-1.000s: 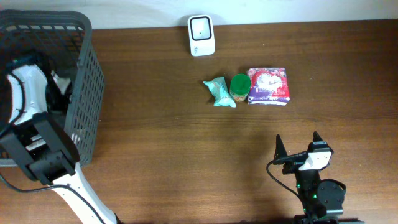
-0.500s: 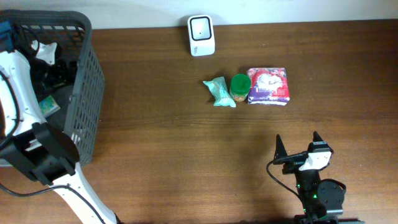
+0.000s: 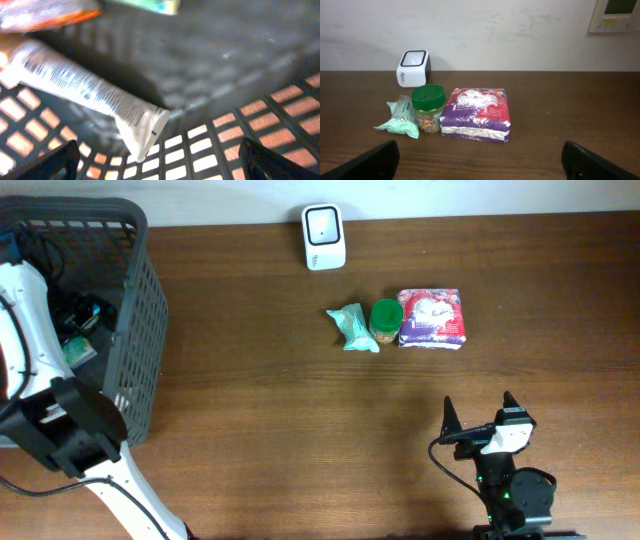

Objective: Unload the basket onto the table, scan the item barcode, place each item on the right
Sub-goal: 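Move the left gripper back into the basket toward the white tube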

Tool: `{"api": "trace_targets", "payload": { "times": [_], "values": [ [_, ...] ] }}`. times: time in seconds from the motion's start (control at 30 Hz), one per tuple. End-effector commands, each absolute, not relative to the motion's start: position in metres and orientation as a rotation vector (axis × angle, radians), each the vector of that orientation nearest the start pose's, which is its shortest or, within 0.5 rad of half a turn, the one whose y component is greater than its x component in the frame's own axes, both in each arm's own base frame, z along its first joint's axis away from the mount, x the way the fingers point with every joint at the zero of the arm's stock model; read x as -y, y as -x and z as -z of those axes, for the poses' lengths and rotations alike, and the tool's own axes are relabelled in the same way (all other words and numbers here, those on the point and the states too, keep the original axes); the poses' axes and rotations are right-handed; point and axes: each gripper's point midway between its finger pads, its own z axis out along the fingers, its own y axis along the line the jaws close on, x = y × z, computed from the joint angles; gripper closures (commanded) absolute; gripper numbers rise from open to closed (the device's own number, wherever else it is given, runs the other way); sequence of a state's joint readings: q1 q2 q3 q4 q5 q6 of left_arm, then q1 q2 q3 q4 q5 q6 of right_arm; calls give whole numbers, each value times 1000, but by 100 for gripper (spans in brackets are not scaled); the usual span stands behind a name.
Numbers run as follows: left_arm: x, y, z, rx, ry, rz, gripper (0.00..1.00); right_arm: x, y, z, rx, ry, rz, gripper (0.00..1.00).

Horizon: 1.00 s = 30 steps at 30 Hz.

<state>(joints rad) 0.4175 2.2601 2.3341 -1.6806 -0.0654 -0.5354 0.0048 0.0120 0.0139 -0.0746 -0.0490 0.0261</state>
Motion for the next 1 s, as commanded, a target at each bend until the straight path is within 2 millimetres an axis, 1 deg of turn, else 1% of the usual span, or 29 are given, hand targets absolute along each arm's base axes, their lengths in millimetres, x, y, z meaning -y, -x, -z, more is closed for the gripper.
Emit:
{"api": "trace_targets", "payload": {
  "times": [0.0, 0.1, 0.2, 0.3, 0.37, 0.4, 0.5, 0.6, 0.67, 0.77, 0.8, 0.9, 0.97],
  "values": [
    [-192, -369, -179, -2616, 1635, -208, 1, -10, -246, -156, -1649, 16, -65, 1],
    [-199, -360, -206, -2542, 1608, -274, 1, -10, -246, -156, -1649, 16, -66, 1],
    [-201, -353, -228, -2472, 1604, -302, 1, -10, -246, -156, -1649, 16, -65, 1],
    [-200, -351, -237, -2452, 1594, -293, 1, -10, -246, -156, -1649, 16, -65, 1],
    [-199, -349, -233, -2467, 1601, -297, 1, -10, -246, -156, -1649, 16, -65, 1],
    [-198, -346, -226, -2483, 1618, -305, 1, -10, -246, -156, -1649, 16, -65, 1],
    [-202, -333, -209, -2452, 1762, -358, 1, -10, -246, -156, -1649, 16, -65, 1],
    [-207, -311, -182, -2354, 2019, -411, 1, -10, -246, -156, -1649, 16, -66, 1],
    [-211, -298, -165, -2326, 2128, -440, 1, -10, -246, -156, -1649, 16, -65, 1],
    [-220, -285, -141, -2316, 2199, -456, 1, -10, -246, -156, -1649, 16, -66, 1],
    [-224, -281, -130, -2305, 2229, -442, 1, -10, -246, -156, -1649, 16, -65, 1],
    [-226, -277, -107, -2286, 2286, -381, 1, -10, -246, -156, -1649, 16, -65, 1],
    [-225, -278, -91, -2273, 2313, -320, 1, -10, -246, -156, -1649, 16, -65, 1]
  ]
}}
